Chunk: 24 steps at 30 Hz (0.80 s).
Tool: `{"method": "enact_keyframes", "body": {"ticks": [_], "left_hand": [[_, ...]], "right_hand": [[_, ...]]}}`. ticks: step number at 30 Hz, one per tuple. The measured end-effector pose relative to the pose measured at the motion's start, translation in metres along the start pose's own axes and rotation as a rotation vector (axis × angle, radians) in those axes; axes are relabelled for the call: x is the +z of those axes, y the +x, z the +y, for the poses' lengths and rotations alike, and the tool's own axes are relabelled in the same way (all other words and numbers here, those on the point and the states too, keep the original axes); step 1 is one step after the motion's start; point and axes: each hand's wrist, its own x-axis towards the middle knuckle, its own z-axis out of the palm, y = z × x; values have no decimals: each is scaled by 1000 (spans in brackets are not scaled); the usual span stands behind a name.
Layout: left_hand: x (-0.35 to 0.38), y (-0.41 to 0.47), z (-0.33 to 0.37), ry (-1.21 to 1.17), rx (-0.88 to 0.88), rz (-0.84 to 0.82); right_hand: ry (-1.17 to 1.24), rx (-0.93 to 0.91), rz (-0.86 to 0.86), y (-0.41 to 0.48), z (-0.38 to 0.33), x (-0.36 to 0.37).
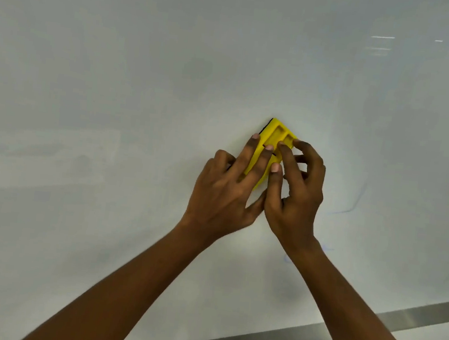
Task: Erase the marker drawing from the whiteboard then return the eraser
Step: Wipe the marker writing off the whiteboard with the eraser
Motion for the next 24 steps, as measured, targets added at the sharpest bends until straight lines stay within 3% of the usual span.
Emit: {"method": "enact_keyframes", "body": {"ticks": [5, 11, 19, 24], "left_hand": [[-19, -10, -15, -112, 41, -43], [-29, -1, -66, 179, -127, 117], [-9, 5, -88, 321, -209, 118], [-2, 4, -93, 385, -222, 160]], "right_hand": [[3, -17, -35, -4, 4, 4], [-95, -22, -32, -13, 0, 14], [-106, 91, 80, -3, -17, 37], [-337, -143, 27, -4, 8, 39]]}}
